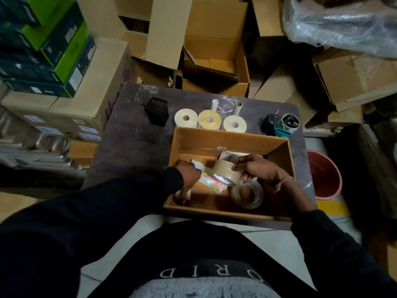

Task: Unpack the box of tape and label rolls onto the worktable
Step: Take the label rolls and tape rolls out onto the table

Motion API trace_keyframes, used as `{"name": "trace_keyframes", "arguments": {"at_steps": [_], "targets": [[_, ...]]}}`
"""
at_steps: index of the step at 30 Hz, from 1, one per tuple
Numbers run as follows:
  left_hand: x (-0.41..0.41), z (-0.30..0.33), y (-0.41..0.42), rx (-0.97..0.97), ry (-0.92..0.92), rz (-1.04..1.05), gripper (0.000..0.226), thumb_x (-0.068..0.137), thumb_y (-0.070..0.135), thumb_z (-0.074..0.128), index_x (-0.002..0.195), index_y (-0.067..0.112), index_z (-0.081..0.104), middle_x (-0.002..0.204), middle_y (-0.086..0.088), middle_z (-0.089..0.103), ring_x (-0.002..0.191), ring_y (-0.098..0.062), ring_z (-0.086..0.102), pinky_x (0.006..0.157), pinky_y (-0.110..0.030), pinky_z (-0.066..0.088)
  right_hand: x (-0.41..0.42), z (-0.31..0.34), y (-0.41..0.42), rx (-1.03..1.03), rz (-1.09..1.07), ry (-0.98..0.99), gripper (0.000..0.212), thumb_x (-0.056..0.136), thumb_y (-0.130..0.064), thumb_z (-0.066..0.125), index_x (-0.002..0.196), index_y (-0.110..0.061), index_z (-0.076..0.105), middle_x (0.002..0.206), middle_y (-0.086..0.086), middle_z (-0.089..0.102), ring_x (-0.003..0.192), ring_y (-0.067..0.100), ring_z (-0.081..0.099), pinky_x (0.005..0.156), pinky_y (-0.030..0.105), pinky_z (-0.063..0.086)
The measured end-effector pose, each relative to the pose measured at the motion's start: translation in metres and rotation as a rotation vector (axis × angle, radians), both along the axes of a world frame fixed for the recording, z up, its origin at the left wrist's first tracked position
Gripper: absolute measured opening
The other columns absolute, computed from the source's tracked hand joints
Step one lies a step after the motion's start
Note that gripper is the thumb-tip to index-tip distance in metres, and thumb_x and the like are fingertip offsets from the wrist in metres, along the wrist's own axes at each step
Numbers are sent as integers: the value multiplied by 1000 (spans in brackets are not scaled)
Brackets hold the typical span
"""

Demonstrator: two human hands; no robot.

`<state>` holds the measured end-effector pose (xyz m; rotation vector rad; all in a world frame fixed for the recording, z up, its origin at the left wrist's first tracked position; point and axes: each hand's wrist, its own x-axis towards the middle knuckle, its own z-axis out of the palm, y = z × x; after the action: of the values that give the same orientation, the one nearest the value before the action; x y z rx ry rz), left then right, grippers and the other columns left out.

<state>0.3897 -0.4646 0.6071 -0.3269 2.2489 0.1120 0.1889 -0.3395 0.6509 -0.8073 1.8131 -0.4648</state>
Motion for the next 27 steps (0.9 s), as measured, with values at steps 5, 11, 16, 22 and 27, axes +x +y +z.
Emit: {"name": "trace_keyframes", "arguments": {"at_steps": [5, 11, 16, 22, 27], "targets": [[-3, 6, -3, 69, 86, -16, 101, 60, 43, 95, 139, 9, 42, 133, -16, 58, 115, -34, 60, 96, -43, 54, -5, 13, 2, 61, 35, -7, 10, 90, -17, 66, 95, -9, 70, 59, 2, 60, 50, 14, 53, 49, 25, 43], [-8, 50, 1, 262, 329, 150, 96, 58, 53, 93, 130, 13, 44, 112, 1, 49, 104, -21, 54, 77, -27, 33, -15, 45, 2, 108, -15, 122, 16, 88, -27, 65, 94, -14, 72, 39, -7, 55, 47, 15, 46, 52, 26, 38], [13, 96, -10, 404, 600, 330, 105, 56, 52, 94, 140, 21, 37, 130, 5, 47, 120, -13, 49, 97, -27, 42, -25, 82, -6, 93, -61, 205, 25, 82, -40, 70, 96, -19, 70, 66, 2, 61, 59, 17, 53, 55, 27, 41], [75, 109, -29, 654, 1034, 657, 121, 50, 38, 102, 150, 20, 36, 142, 8, 56, 131, -7, 55, 112, -37, 47, -25, 111, -23, -112, -34, -32, 53, 68, -45, 72, 97, -1, 67, 73, 17, 51, 52, 24, 41, 48, 28, 32], [111, 101, -34, 575, 1245, 785, 124, 52, 32, 102, 153, 14, 32, 142, 5, 56, 132, -4, 55, 113, -33, 45, 5, 131, -50, -280, -7, -123, 14, 91, -20, 62, 83, -15, 71, 70, 9, 58, 52, 16, 46, 46, 24, 37]]}}
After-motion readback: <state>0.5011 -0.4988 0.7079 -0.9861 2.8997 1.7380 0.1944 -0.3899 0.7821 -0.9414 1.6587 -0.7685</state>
